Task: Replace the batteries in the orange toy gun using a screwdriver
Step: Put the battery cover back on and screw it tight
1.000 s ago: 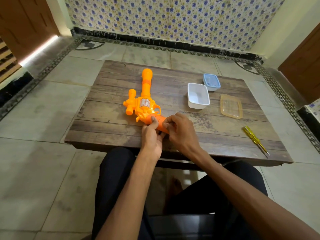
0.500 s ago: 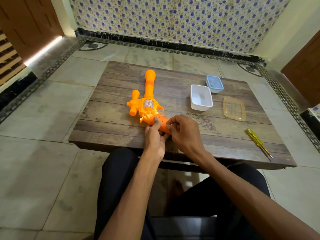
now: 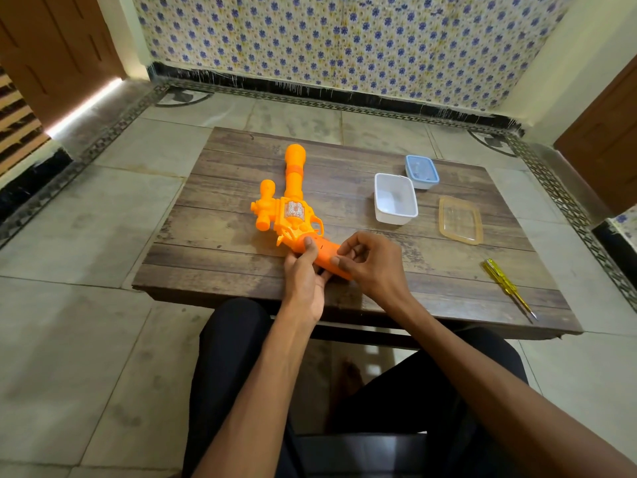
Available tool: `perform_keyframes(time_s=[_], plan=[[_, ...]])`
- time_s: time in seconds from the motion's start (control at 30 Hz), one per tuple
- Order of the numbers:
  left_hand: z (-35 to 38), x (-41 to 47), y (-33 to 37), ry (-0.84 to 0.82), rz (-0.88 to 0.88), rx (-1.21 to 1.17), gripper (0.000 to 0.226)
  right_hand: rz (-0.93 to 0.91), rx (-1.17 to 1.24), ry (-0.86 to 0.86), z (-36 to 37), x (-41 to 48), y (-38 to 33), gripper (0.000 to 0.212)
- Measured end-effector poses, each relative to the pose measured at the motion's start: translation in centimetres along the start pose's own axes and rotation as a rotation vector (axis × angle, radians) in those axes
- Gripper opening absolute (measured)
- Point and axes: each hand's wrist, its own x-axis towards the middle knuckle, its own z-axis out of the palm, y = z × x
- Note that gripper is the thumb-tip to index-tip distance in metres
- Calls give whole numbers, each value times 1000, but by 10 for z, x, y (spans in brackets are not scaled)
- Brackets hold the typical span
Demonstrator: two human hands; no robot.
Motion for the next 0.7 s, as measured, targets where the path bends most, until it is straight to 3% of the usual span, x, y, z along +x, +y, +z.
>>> perform_keyframes(time_s=[0.4,0.57,0.7], plan=[[0,-6,1,16,5,4,45,-5,-36,-11,-13,-8,8,9],[0,-3,-2,-1,-4,16,38,140,-92,198,-62,-6,38,2],[-2,1,-6,-23,28,50,29,271,-297,386,-114,-11,90,8]])
